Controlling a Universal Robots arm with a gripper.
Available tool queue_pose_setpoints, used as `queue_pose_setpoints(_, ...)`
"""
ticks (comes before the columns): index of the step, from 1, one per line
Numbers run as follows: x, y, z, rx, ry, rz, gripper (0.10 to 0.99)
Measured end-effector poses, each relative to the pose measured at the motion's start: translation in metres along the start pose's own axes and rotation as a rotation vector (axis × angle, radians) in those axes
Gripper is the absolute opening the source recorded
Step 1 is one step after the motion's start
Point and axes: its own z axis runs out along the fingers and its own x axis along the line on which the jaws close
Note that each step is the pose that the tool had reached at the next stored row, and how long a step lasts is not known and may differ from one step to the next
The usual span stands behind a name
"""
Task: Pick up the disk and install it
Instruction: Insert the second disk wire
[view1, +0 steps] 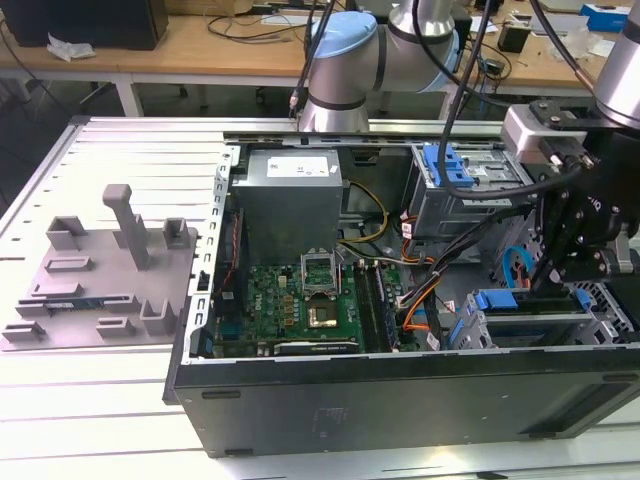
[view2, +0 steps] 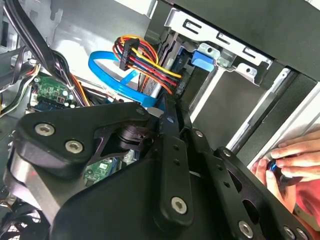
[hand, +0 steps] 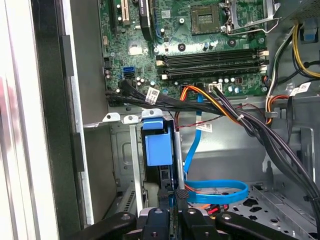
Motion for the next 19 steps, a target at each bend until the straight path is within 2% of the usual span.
queue_pose_setpoints(13,-0.0004,0.0003,0.0062,0.000,-0.0012,0.000,0.161)
queue_pose_setpoints(14,-0.0003,0.0002,0.0046,0.000,-0.0015,0.000,0.173)
queue_pose_setpoints(15,-0.0004,0.0001,0.0021,0.000,-0.0004,0.000,0.239)
queue_pose_setpoints(16,-0.0010,0.0000,-0.0027,0.000,-0.0001,0.000,0.239)
queue_pose_setpoints(19,-0.0037,-0.0005,-0.0232,0.001,0.0054,0.000,0.239)
